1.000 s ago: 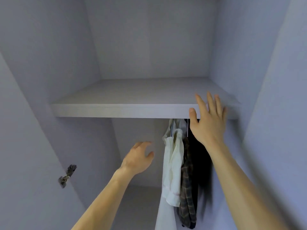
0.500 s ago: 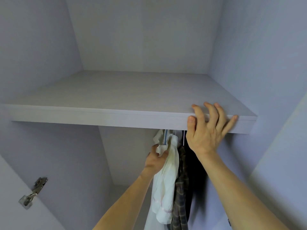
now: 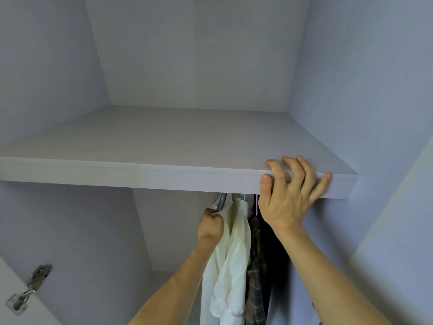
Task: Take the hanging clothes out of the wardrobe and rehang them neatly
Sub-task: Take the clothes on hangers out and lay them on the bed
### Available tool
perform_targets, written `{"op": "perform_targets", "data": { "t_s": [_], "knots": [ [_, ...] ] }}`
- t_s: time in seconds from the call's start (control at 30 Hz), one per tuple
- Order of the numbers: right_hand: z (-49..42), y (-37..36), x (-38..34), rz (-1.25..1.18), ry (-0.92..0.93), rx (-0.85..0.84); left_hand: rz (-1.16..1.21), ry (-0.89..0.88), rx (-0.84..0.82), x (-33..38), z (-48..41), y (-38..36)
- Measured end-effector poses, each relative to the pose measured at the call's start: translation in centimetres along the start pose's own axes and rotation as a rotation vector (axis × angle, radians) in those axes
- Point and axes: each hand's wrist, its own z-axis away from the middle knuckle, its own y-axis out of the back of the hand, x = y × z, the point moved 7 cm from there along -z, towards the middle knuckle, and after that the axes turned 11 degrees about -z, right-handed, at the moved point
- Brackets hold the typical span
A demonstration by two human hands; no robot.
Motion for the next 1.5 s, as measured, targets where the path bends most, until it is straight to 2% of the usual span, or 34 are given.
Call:
{"op": "perform_targets", "data": {
  "t_s": [0.1,0.2,0.33,0.57,0.7,1.0,1.17,1.27,1.4,1.5],
  "knots": [
    [0.1,0.0,0.0,0.007,0.004,0.015,0.080,0.008,0.027,0.1,0.4,1.1],
    [0.1,0.0,-0.1,0.005,0.006,0.016,0.243,-0.061,-0.086,1.3,2.0,0.5],
    [0.1,0.1,-0.1,-0.004,0.007,0.011,0.327,-0.080,-0.207,2.2,2.5,-0.4],
    [0.3,0.0,0.0,0.010,0.004,0.000,0.501,-0.078,-0.124,3.2,3.4,1.4],
    [0.1,0.1,0.0,0.007,-0.005,-0.017,0.469,-0.141,-0.112,4.5,4.0,2.8],
    [0.4,1.0,-0.3,-0.068,-0.043,-0.114,0.454,-0.079,-0.084,-2.4,8.0,4.4],
    [7.0,1.4,-3.6,-0.305,-0.107,-0.282,0.374,-0.036,-0.059,-7.8,10.6,8.4],
    [11.8,0.1,-6.8,-0.498,-0.200,-0.475,0.312,0.025,-0.077,-10.9,13.4,11.8],
    [17.2,-2.4,-12.1,-0.762,-0.366,-0.757,0.244,0.089,-0.020,-14.7,19.0,18.0],
    [19.4,-2.6,-17.8,-0.881,-0.330,-0.925,0.147,0.130,-0.017,-17.8,24.3,21.9]
  ]
}}
